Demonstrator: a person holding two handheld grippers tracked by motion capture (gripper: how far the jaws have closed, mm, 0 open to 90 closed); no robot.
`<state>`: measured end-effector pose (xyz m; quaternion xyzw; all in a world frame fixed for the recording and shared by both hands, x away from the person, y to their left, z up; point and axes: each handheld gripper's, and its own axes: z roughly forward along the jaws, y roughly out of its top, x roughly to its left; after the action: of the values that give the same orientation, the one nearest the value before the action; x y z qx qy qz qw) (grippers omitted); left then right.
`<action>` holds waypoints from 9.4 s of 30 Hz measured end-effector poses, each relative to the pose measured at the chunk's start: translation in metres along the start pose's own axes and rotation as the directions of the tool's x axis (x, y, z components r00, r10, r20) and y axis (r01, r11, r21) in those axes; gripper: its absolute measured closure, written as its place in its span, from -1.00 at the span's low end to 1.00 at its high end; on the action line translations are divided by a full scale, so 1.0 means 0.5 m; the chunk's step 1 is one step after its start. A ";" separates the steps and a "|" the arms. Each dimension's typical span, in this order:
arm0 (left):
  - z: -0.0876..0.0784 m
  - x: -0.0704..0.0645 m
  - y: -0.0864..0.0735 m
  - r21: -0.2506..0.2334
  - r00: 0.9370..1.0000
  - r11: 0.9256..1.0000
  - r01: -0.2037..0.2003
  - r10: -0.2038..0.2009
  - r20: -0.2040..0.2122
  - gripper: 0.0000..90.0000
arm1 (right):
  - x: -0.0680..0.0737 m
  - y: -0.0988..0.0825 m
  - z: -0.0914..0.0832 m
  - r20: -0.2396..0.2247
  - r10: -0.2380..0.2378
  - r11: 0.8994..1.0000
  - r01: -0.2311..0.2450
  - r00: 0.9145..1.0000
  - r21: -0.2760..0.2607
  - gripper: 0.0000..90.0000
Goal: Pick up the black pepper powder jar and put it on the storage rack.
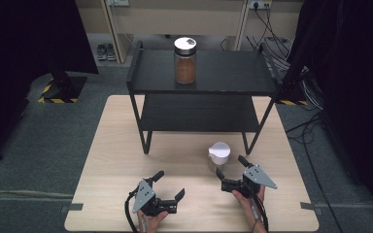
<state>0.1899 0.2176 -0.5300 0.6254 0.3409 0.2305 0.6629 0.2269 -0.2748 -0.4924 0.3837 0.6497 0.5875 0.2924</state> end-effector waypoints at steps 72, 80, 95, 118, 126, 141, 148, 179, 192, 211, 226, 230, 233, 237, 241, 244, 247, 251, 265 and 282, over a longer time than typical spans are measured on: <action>-0.002 0.000 0.001 0.003 1.000 1.000 0.006 -0.006 -0.004 -0.98 | 0.029 0.021 0.096 0.045 -0.088 0.990 0.082 0.995 0.115 -0.32; -0.002 0.000 0.000 0.002 1.000 1.000 0.008 -0.008 -0.005 -0.97 | 0.027 0.024 0.089 0.036 -0.066 0.993 0.062 0.997 0.098 -0.31; -0.002 0.000 0.000 0.001 1.000 1.000 0.009 -0.009 -0.006 -0.97 | 0.031 0.049 0.064 0.014 -0.096 0.992 0.095 0.995 0.080 -0.31; -0.001 0.001 0.000 0.003 1.000 1.000 0.011 -0.011 -0.003 -0.99 | 0.032 0.110 0.022 -0.051 -0.078 0.996 0.081 0.996 0.049 -0.31; -0.001 0.002 0.000 0.001 1.000 1.000 0.014 -0.014 -0.001 -0.99 | 0.039 0.154 0.004 -0.072 -0.070 0.997 0.073 0.995 0.028 -0.31; -0.001 0.002 0.001 0.006 1.000 1.000 0.013 -0.013 -0.001 -0.99 | 0.047 0.246 0.000 -0.104 -0.084 0.995 0.089 0.991 0.046 -0.31; -0.001 0.002 0.001 0.006 1.000 1.000 0.014 -0.014 -0.001 -0.99 | 0.050 0.294 -0.005 -0.107 -0.097 0.995 0.100 0.990 0.027 -0.31; -0.001 0.003 0.001 0.004 1.000 1.000 0.023 -0.023 -0.004 -0.99 | 0.054 0.526 0.010 -0.155 -0.079 0.997 0.080 0.985 0.000 -0.31; -0.001 0.002 0.000 0.004 1.000 1.000 0.025 -0.025 -0.004 -0.99 | 0.048 0.608 0.042 -0.132 -0.079 0.997 0.081 0.988 0.004 -0.31; -0.002 0.003 0.000 0.002 1.000 1.000 0.020 -0.020 -0.003 -0.99 | 0.057 0.656 0.115 -0.061 -0.081 0.997 0.081 0.995 -0.008 -0.31; -0.003 0.004 -0.002 -0.003 1.000 1.000 0.019 -0.019 0.001 -0.99 | 0.062 0.663 0.171 0.014 -0.096 0.995 0.096 0.995 -0.006 -0.31; -0.003 0.004 -0.002 -0.004 1.000 1.000 0.017 -0.017 0.001 -0.99 | 0.062 0.664 0.183 0.031 -0.096 0.995 0.096 0.995 0.000 -0.32; -0.003 0.004 -0.002 -0.003 1.000 1.000 0.017 -0.017 0.001 -0.99 | 0.063 0.665 0.191 0.039 -0.100 0.995 0.100 0.994 0.002 -0.31; -0.003 0.004 -0.002 -0.003 1.000 1.000 0.019 -0.019 0.002 -0.99 | 0.063 0.663 0.199 0.051 -0.095 0.995 0.095 0.994 0.001 -0.31; -0.003 0.004 -0.002 -0.002 1.000 1.000 0.020 -0.020 0.002 -0.99 | 0.063 0.662 0.206 0.061 -0.101 0.995 0.101 0.993 0.003 -0.31; -0.003 0.004 -0.002 -0.002 1.000 1.000 0.019 -0.019 0.002 -0.99 | 0.063 0.662 0.212 0.068 -0.099 0.995 0.099 0.993 0.006 -0.31; -0.003 0.004 -0.001 -0.002 1.000 1.000 0.020 -0.020 0.003 -0.99 | 0.061 0.660 0.215 0.071 -0.097 0.995 0.097 0.993 0.007 -0.31; -0.003 0.004 -0.001 -0.001 1.000 1.000 0.020 -0.020 0.003 -0.99 | 0.060 0.657 0.218 0.071 -0.097 0.995 0.097 0.993 0.009 -0.32; -0.002 0.003 -0.002 -0.002 1.000 1.000 0.016 -0.016 0.002 -0.99 | 0.060 0.653 0.201 0.061 -0.111 0.994 0.112 0.992 -0.009 -0.80; -0.003 0.004 -0.001 0.001 1.000 1.000 0.014 -0.014 0.002 -0.99 | 0.038 0.607 0.136 0.020 -0.063 0.995 0.065 0.998 -0.080 -0.98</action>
<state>0.1900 0.2198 -0.5308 0.6234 0.3448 0.2248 0.6647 0.3202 -0.2178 -0.2008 0.3559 0.6348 0.6002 0.3320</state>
